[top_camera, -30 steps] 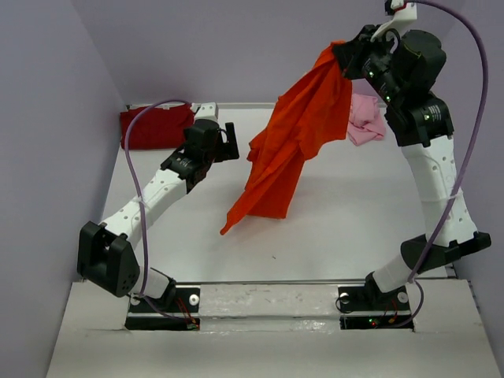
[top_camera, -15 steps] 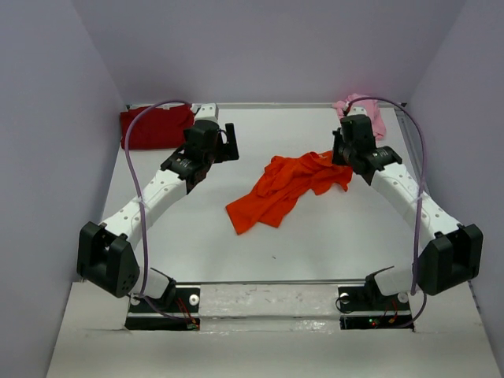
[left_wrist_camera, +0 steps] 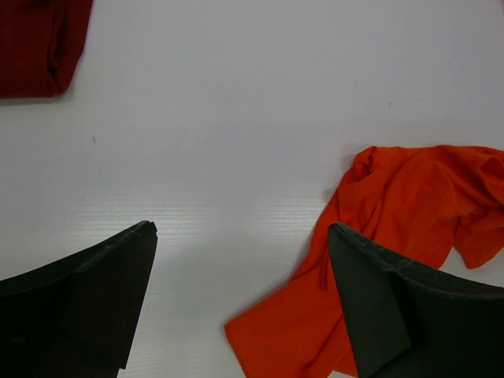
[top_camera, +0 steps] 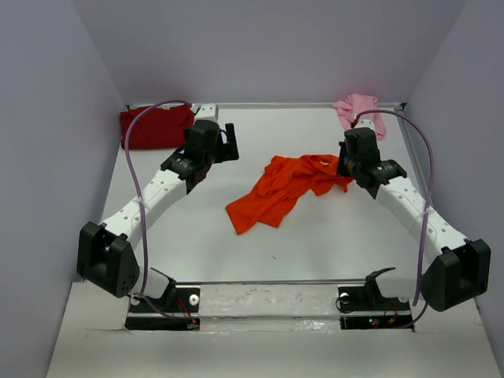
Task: Fold and stack the t-shirts
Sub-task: Move the tshirt to the center of the board
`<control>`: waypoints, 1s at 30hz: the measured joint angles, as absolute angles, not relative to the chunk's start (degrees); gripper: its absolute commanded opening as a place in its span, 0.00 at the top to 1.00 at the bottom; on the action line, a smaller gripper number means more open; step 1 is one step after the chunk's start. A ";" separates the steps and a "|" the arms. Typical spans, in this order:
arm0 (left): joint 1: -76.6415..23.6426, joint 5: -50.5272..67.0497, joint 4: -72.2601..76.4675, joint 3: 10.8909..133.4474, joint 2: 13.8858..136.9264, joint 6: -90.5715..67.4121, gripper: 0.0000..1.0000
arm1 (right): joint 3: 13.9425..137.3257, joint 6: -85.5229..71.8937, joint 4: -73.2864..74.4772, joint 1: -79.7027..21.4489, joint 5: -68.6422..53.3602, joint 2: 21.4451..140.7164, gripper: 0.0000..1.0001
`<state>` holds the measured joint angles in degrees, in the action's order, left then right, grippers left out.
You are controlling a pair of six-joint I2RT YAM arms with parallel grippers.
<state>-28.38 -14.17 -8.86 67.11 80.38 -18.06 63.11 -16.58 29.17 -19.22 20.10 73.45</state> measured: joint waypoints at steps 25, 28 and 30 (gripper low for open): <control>-30.81 -15.90 -8.84 67.09 80.38 -16.97 0.01 | 104.42 -15.22 26.20 -19.22 -0.84 118.34 0.50; -30.76 -15.90 -8.84 67.09 80.38 -16.97 0.01 | 112.84 -12.91 29.91 -19.22 -0.27 126.30 0.37; -30.76 -15.88 -8.86 67.09 80.38 -16.95 0.01 | 114.91 -12.21 31.42 -19.22 0.49 128.31 0.36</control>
<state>-30.76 -15.88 -8.86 67.09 80.38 -16.95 114.91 -12.21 31.42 -19.22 0.49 128.31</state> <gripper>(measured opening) 0.989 0.623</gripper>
